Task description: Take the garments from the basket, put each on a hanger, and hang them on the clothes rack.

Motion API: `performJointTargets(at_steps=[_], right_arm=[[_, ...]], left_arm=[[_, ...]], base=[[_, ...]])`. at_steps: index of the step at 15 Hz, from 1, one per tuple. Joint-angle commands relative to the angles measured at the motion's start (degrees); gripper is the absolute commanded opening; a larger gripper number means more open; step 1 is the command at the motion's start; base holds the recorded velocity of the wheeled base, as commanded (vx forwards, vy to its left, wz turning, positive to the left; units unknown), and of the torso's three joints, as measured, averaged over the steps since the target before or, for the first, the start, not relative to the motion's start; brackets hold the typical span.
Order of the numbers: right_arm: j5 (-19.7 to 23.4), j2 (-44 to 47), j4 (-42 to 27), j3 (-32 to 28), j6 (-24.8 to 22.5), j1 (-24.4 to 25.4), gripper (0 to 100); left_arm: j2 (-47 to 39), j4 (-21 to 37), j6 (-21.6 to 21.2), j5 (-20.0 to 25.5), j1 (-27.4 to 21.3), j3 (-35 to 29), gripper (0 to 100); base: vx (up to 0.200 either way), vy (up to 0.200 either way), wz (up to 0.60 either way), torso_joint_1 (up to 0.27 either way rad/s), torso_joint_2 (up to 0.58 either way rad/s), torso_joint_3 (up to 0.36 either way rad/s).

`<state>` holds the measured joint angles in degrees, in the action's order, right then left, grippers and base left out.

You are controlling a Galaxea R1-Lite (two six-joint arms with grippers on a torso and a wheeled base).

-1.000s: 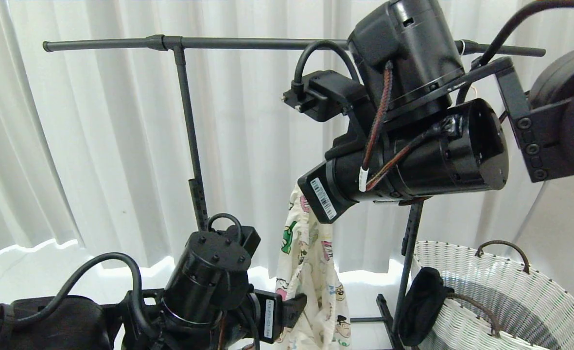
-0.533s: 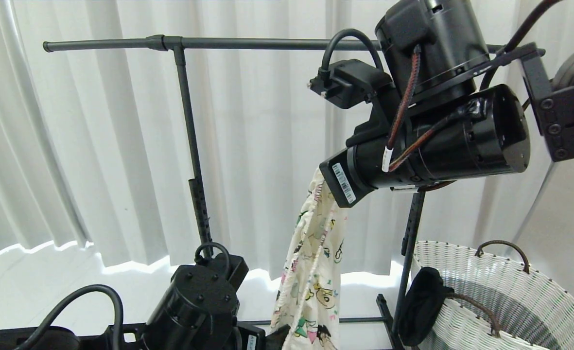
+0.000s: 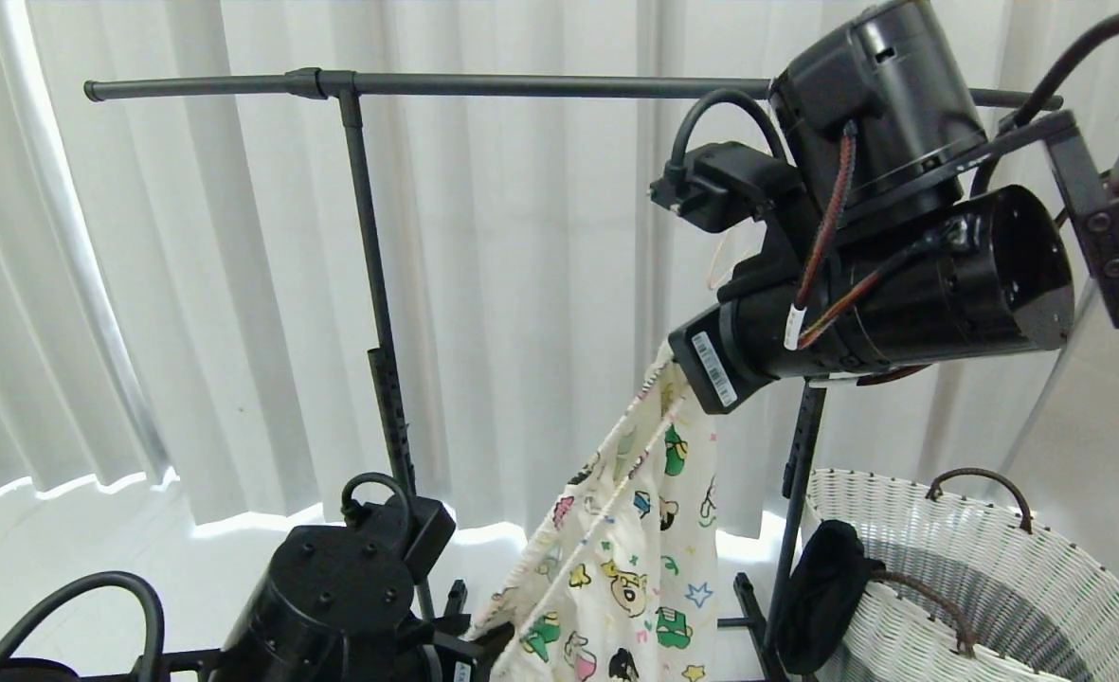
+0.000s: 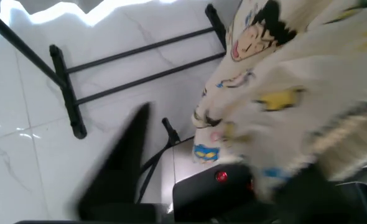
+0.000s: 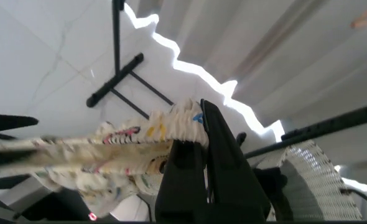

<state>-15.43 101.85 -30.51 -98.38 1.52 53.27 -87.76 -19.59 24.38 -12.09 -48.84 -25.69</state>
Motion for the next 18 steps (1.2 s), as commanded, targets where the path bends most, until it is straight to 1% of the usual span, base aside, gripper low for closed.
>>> performJointTargets(at_steps=[1, 2, 3, 4, 5, 6, 7, 8, 9, 10, 11, 12, 13, 14, 15, 16, 18], right_arm=[[-0.1, -6.1, 0.1, 8.8, 0.7, -4.1, 0], [0.1, -9.2, 0.1, 12.8, 1.0, -6.3, 0], [0.2, -10.4, 0.1, 14.2, 1.1, -7.0, 0], [0.5, -15.5, 0.1, 20.2, 1.2, -9.2, 0], [0.9, -19.0, 0.1, 23.2, 1.2, -9.4, 0], [1.5, -22.0, 0.1, 25.4, 1.1, -9.3, 0], [1.6, -24.2, 0.4, 26.8, 1.0, -9.3, 0], [1.5, -25.9, 0.9, 27.0, 1.2, -9.4, 0], [1.4, -26.9, 2.0, 26.7, 1.2, -9.5, 0], [1.5, -27.5, 4.7, 25.9, 0.8, -10.0, 0], [1.5, -27.5, 6.5, 24.4, 0.4, -10.2, 0], [1.5, -27.3, 7.0, 23.4, 0.1, -10.3, 0], [1.7, -26.0, 7.2, 19.4, -1.1, -10.8, 0], [2.1, -24.8, 7.2, 16.6, -1.8, -11.5, 0], [2.8, -23.7, 7.2, 14.4, -2.4, -12.0, 0], [3.4, -22.8, 7.2, 12.9, -2.9, -12.6, 0], [4.1, -22.0, 7.1, 11.5, -3.9, -13.5, 0]], left_arm=[[6.0, -1.6, -0.1, -1.4, -2.1, -1.8, 0], [8.8, -1.9, -3.4, -1.4, -2.1, -2.4, 0], [9.6, -1.9, -5.1, -1.3, -2.1, -2.5, 0], [11.8, -0.9, -10.0, -0.5, -1.1, -5.2, 0], [12.0, 5.0, -11.2, -0.4, -0.1, -10.3, 0], [11.9, 15.1, -11.3, -0.3, 0.3, -18.3, 0], [11.3, 24.0, -11.2, 0.6, 0.3, -27.3, 0], [9.9, 29.5, -11.3, 3.9, 0.7, -35.6, 0], [8.7, 32.9, -11.4, 6.6, 1.7, -41.6, 0], [6.6, 37.1, -12.0, 7.3, 2.4, -48.4, 0], [5.4, 41.4, -13.5, 7.1, 3.2, -53.1, 0], [5.3, 43.1, -14.4, 7.0, 3.7, -54.6, 0], [5.1, 46.6, -17.9, 5.7, 4.7, -57.5, 0], [5.1, 47.1, -20.2, 3.4, 5.1, -58.1, 0], [5.3, 47.1, -21.6, 1.5, 5.1, -58.0, 0], [5.4, 47.1, -21.9, 0.5, 5.0, -57.9, 0], [5.6, 47.1, -22.0, 0.2, 4.8, -58.1, 0]], base=[[0.0, 0.0, 0.0, 0.0, 0.0, 0.0], [0.0, 0.0, 0.0, 0.0, 0.0, 0.0], [0.0, 0.0, 0.0, 0.0, 0.0, 0.0], [0.0, 0.0, 0.0, 0.0, 0.0, 0.0], [0.0, 0.0, 0.0, 0.0, 0.0, 0.0], [0.0, 0.0, 0.0, 0.0, 0.0, 0.0], [0.0, 0.0, 0.0, 0.0, 0.0, 0.0], [0.0, 0.0, 0.0, 0.0, 0.0, 0.0], [0.0, 0.0, 0.0, 0.0, 0.0, 0.0], [0.0, 0.0, 0.0, 0.0, 0.0, 0.0], [0.0, 0.0, 0.0, 0.0, 0.0, 0.0], [0.0, 0.0, 0.0, 0.0, 0.0, 0.0], [0.0, 0.0, 0.0, 0.0, 0.0, 0.0], [0.0, 0.0, 0.0, 0.0, 0.0, 0.0], [0.0, 0.0, 0.0, 0.0, 0.0, 0.0], [0.0, 0.0, 0.0, 0.0, 0.0, 0.0], [0.0, 0.0, 0.0, 0.0, 0.0, 0.0]])
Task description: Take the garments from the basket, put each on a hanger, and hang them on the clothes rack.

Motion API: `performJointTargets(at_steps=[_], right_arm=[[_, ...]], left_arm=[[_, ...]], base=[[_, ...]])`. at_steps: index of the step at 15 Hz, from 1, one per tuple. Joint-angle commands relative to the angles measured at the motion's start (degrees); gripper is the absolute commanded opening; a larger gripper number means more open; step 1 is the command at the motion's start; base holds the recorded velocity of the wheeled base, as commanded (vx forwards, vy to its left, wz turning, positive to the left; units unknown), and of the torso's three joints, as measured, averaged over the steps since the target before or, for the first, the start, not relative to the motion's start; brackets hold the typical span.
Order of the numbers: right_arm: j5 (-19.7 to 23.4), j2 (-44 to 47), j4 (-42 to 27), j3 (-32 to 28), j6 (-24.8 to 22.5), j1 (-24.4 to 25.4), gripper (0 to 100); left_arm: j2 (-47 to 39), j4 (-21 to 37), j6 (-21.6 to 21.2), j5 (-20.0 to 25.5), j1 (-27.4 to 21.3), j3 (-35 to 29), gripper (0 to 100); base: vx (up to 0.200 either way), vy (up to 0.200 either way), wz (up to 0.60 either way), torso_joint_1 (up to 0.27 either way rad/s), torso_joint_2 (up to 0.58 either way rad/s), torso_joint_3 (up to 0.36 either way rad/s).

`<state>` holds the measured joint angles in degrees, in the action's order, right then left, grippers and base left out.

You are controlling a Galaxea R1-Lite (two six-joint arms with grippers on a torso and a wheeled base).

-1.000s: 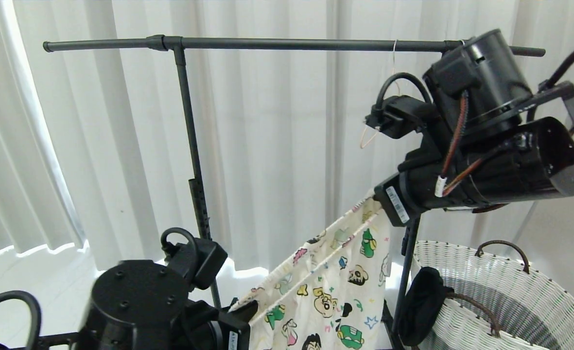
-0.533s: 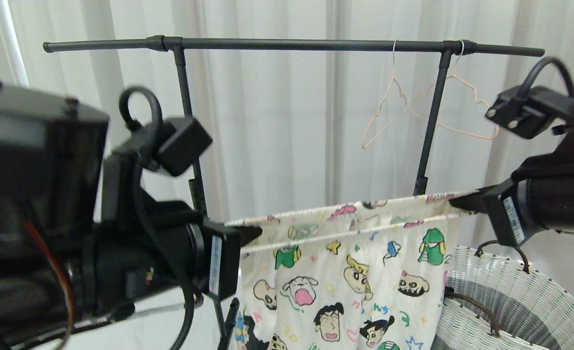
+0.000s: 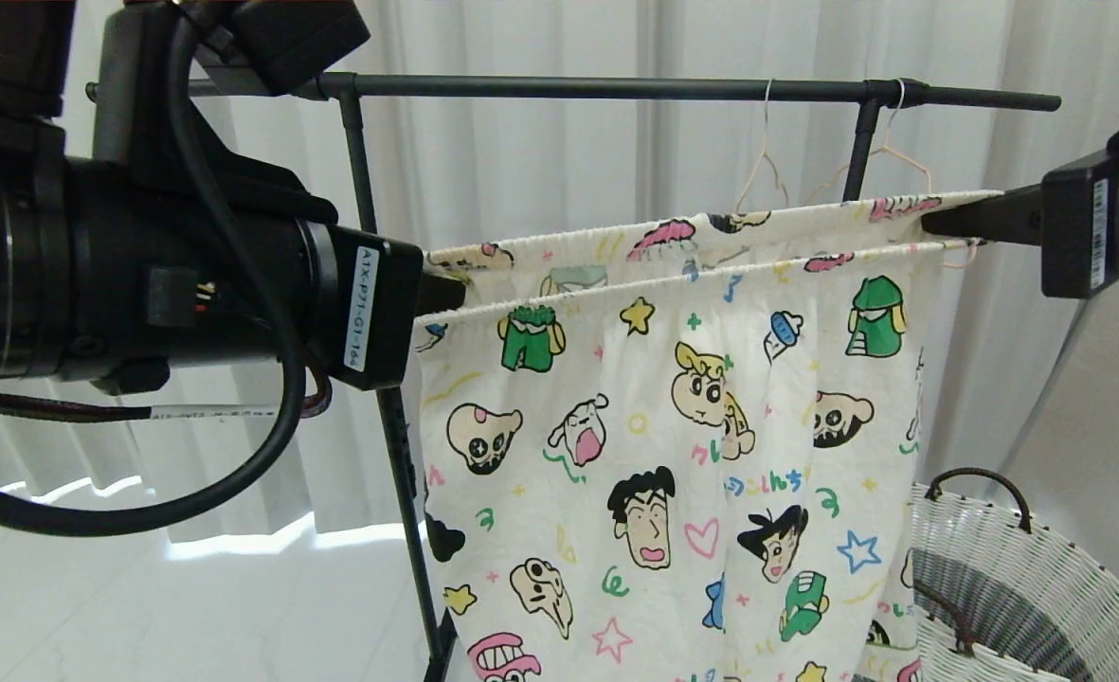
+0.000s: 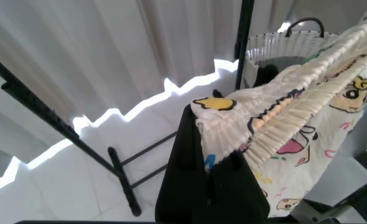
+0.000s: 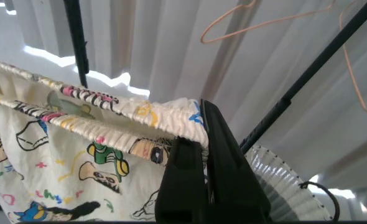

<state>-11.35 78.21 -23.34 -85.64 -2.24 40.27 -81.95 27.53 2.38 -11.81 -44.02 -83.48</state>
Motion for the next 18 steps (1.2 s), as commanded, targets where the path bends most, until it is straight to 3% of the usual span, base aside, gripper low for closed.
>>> performJointTargets(at_steps=[1, 3, 7, 10, 13, 15, 18], right_arm=[[0.4, 1.7, -0.1, -1.5, -0.2, -1.1, 0], [0.4, 1.6, -0.6, -1.5, -0.2, -1.9, 0], [1.2, -0.8, -5.9, -1.6, -0.1, -3.1, 0], [10.1, -6.5, -15.2, -1.6, 0.0, -3.0, 0], [20.6, -10.5, -22.2, -1.2, 0.1, -1.4, 0], [24.1, -11.1, -22.8, -0.3, 0.3, 1.9, 0], [24.6, -10.8, -22.8, -0.1, 0.3, 5.3, 0]], left_arm=[[0.2, 0.3, -0.2, -0.1, -0.2, -0.2, 0], [0.9, 3.7, -2.1, -0.1, -0.2, -0.1, 0], [-0.2, 3.6, -2.0, -0.1, -0.6, -0.5, 0], [-2.2, 2.5, -2.8, -0.1, -0.6, -3.0, 0], [-6.5, -6.5, -3.0, 0.5, -0.6, -5.9, 0], [-9.1, -10.0, -3.0, 0.6, -1.4, -7.3, 0], [-10.6, -10.2, -3.0, 0.5, -1.5, -8.4, 0]], base=[[0.0, 0.0, 0.0, 0.0, 0.0, 0.0], [0.0, 0.0, 0.0, 0.0, 0.0, 0.0], [0.0, 0.0, 0.0, 0.0, 0.0, 0.0], [0.0, 0.0, 0.0, 0.0, 0.0, 0.0], [0.0, 0.0, 0.0, 0.0, 0.0, 0.0], [0.0, 0.0, 0.0, 0.0, 0.0, 0.0], [0.0, 0.0, 0.0, 0.0, 0.0, 0.0]])
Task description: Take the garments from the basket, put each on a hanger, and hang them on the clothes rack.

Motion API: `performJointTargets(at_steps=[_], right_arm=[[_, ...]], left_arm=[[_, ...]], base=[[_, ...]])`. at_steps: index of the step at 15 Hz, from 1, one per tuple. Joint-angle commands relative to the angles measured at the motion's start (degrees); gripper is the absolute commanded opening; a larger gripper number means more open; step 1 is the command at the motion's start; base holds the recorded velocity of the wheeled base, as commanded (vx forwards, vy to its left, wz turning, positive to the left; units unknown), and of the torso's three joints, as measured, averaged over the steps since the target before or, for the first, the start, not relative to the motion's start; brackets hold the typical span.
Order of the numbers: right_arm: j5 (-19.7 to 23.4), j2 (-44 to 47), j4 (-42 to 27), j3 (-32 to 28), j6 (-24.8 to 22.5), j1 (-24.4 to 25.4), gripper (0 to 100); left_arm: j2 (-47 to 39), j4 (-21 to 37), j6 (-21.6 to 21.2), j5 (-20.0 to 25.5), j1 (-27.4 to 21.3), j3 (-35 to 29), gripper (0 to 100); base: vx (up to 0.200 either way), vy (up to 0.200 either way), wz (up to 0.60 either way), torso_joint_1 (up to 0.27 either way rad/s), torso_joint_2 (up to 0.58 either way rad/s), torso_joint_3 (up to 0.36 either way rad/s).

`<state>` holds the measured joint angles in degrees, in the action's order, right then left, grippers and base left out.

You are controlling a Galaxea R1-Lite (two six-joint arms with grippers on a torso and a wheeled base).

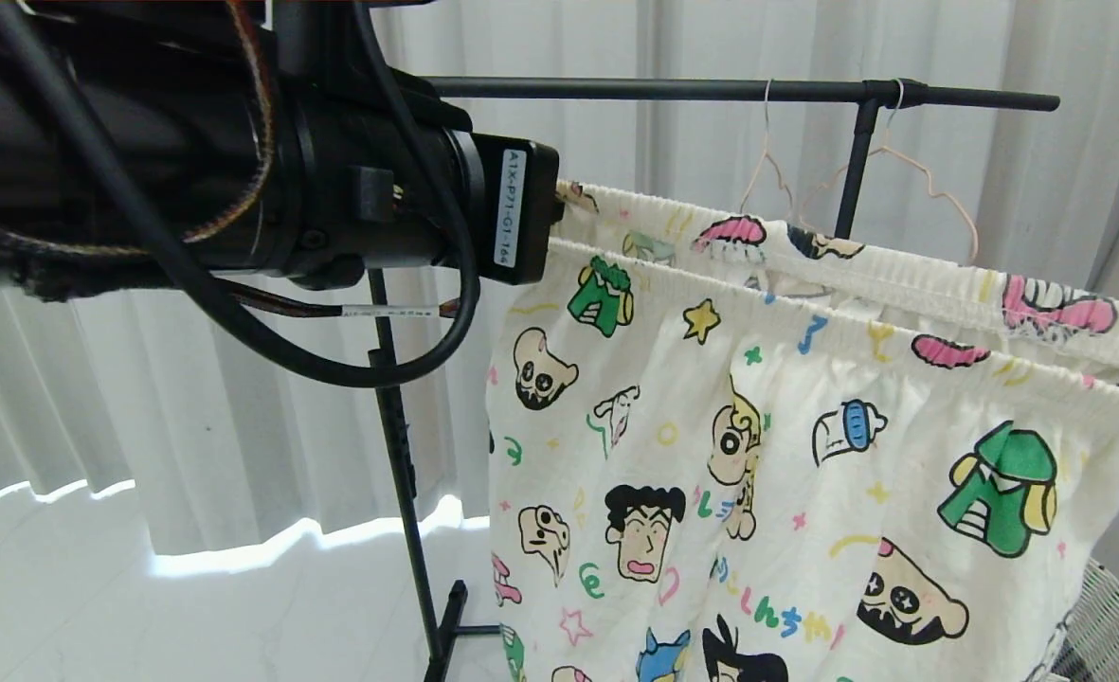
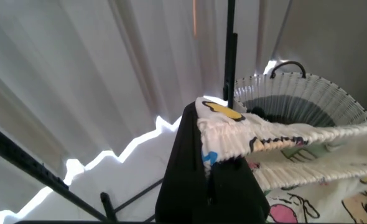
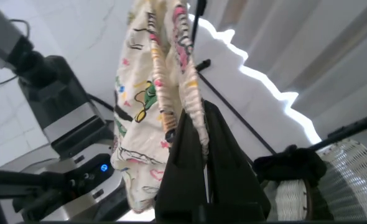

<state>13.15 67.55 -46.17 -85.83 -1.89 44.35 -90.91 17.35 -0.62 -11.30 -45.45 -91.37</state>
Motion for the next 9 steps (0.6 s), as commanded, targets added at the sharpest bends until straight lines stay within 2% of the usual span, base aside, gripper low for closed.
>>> performJointTargets(at_steps=[1, 3, 5, 6, 7, 9], right_arm=[[0.1, 0.0, 0.2, 0.6, 0.0, 1.4, 0], [-0.2, -0.4, 0.1, 1.1, 0.0, 1.3, 0], [-1.6, -0.6, 0.2, 1.8, -0.1, -1.5, 0], [-3.5, 0.7, 1.0, 2.1, -0.5, -5.8, 0], [-4.0, 1.4, 1.9, 2.1, -0.6, -6.8, 0], [-5.4, 5.9, 11.9, 2.1, -0.6, -10.2, 0]], left_arm=[[-1.7, 0.0, 0.0, 0.0, -0.1, -0.3, 0], [-1.5, 0.1, -0.2, -0.1, -0.1, -0.2, 0], [-0.5, 1.0, -0.3, -0.1, -0.1, -0.1, 0], [1.0, 5.1, -0.2, 0.0, -0.3, 0.1, 0], [1.6, 6.7, -0.2, 0.0, -0.4, 0.1, 0], [5.4, 14.9, 0.2, 0.1, -2.5, 0.2, 0]], base=[[0.0, 0.0, 0.0, 0.0, 0.0, 0.0], [0.0, 0.0, 0.0, 0.0, 0.0, 0.0], [0.0, 0.0, 0.0, 0.0, 0.0, 0.0], [0.0, 0.0, 0.0, 0.0, 0.0, 0.0], [0.0, 0.0, 0.0, 0.0, 0.0, 0.0], [0.0, 0.0, 0.0, 0.0, 0.0, 0.0]])
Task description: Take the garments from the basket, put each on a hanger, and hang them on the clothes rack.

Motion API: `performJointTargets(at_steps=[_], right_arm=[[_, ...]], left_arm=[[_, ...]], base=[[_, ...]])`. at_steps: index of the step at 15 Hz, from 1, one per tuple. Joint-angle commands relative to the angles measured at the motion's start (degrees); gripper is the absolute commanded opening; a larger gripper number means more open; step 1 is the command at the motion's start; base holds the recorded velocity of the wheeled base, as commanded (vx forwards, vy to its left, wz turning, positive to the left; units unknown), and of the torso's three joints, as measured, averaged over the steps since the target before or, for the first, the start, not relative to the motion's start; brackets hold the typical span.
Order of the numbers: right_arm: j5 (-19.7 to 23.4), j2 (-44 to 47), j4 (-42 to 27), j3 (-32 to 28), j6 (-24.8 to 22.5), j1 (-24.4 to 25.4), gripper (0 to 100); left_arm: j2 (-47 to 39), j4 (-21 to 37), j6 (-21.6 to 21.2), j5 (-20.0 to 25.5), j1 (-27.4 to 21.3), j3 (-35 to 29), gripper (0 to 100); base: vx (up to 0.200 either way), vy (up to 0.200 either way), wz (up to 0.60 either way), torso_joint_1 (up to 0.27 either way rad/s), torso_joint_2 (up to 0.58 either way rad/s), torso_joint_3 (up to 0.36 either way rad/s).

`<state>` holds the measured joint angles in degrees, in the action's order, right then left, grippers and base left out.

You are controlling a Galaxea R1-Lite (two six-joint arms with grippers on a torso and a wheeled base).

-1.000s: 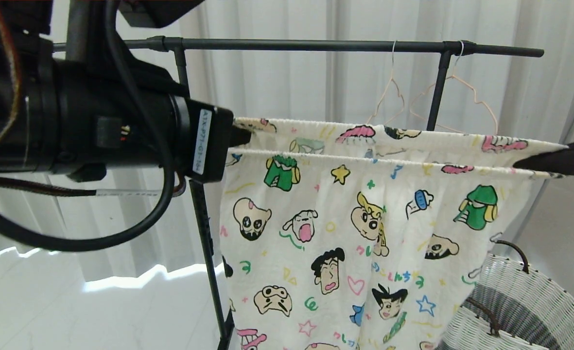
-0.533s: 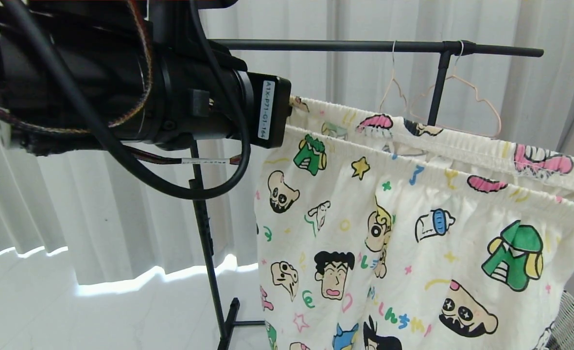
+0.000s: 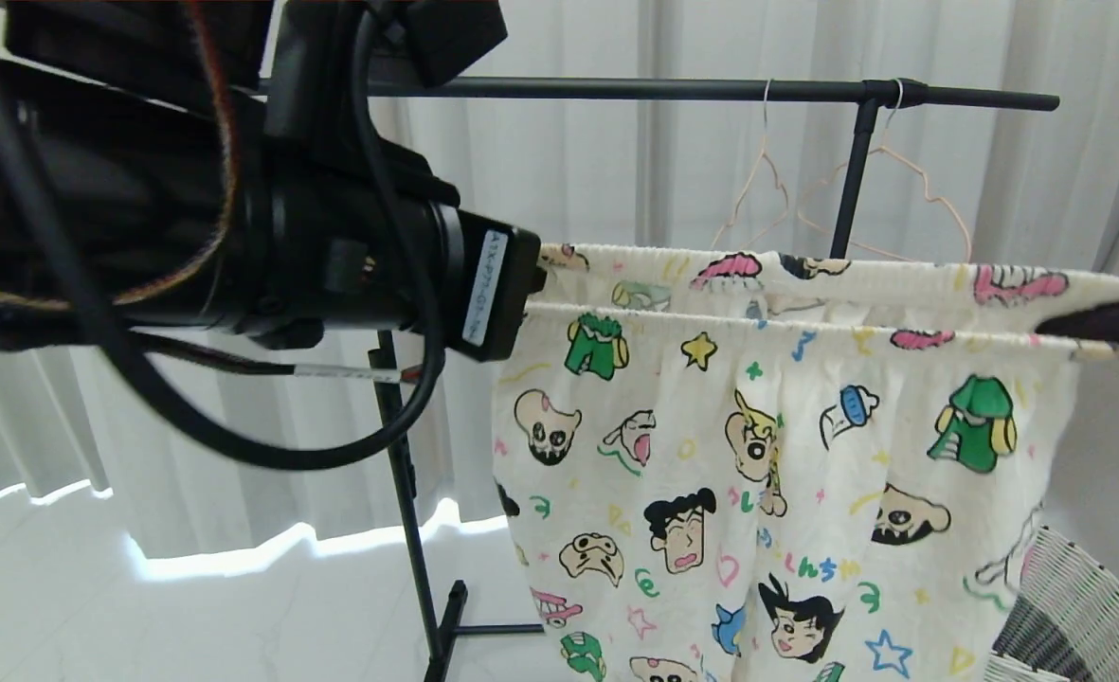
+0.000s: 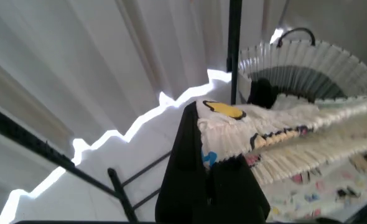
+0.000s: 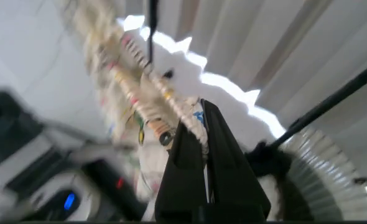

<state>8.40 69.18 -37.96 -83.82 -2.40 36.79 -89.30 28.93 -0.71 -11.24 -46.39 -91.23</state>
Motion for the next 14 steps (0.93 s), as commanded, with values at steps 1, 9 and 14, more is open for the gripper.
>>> performJointTargets(at_steps=[1, 9, 14], right_arm=[[-0.7, 6.0, 7.2, 0.0, -0.1, -2.8, 0], [3.0, 13.8, 26.1, -0.2, -0.1, 0.5, 0], [2.7, 14.0, 25.9, -0.1, -0.1, 0.6, 0]], left_arm=[[5.3, 6.0, 0.7, 0.3, -2.6, 0.4, 0], [16.0, 8.1, 5.3, 8.3, -15.4, 8.4, 0], [16.9, 8.1, 5.2, 8.2, -17.0, 8.6, 0]], base=[[0.0, 0.0, 0.0, 0.0, 0.0, 0.0], [0.0, 0.0, 0.0, 0.0, 0.0, 0.0], [0.0, 0.0, 0.0, 0.0, 0.0, 0.0]])
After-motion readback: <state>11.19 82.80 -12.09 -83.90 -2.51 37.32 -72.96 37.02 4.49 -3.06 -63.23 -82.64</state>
